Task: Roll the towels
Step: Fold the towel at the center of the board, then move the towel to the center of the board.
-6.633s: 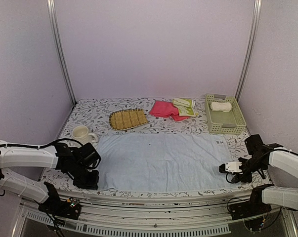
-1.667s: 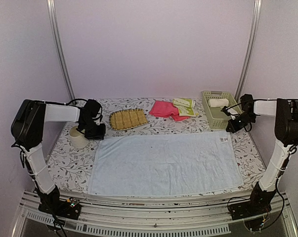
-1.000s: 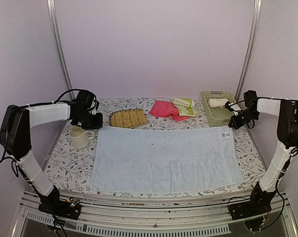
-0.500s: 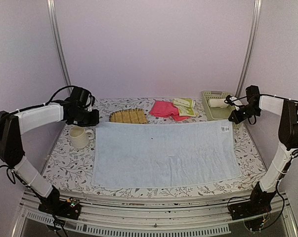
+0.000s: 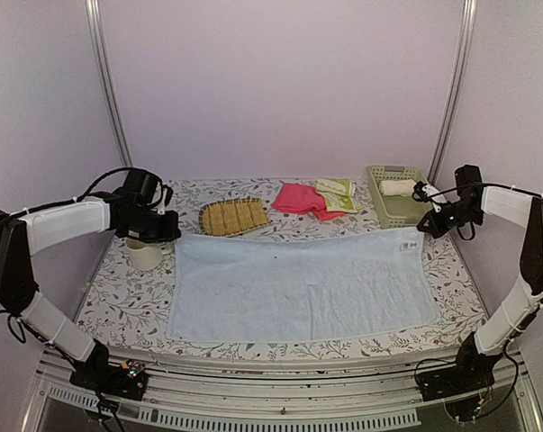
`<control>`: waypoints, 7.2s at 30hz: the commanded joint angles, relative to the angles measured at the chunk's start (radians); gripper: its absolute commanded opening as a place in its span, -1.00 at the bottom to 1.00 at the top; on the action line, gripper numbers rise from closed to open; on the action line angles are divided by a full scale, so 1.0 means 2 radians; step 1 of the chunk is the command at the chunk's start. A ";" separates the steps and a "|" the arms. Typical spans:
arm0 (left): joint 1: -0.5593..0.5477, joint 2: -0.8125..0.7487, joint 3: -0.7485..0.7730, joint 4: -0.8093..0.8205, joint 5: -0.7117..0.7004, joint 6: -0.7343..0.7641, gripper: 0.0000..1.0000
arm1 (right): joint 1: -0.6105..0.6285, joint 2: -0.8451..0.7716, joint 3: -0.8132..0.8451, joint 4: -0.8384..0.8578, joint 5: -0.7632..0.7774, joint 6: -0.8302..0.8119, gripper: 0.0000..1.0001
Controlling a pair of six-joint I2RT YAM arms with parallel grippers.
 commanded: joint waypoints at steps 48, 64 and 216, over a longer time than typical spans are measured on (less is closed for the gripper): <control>-0.011 -0.191 -0.134 -0.217 0.086 -0.063 -1.00 | -0.065 -0.308 -0.250 -0.170 0.050 -0.232 -0.95; -0.035 -0.138 -0.140 -0.235 0.097 -0.058 -1.00 | -0.065 -0.268 -0.290 -0.161 0.062 -0.279 -0.94; -0.233 0.024 -0.036 0.072 -0.009 -0.055 -0.56 | -0.033 0.020 0.024 -0.104 0.056 0.031 -0.24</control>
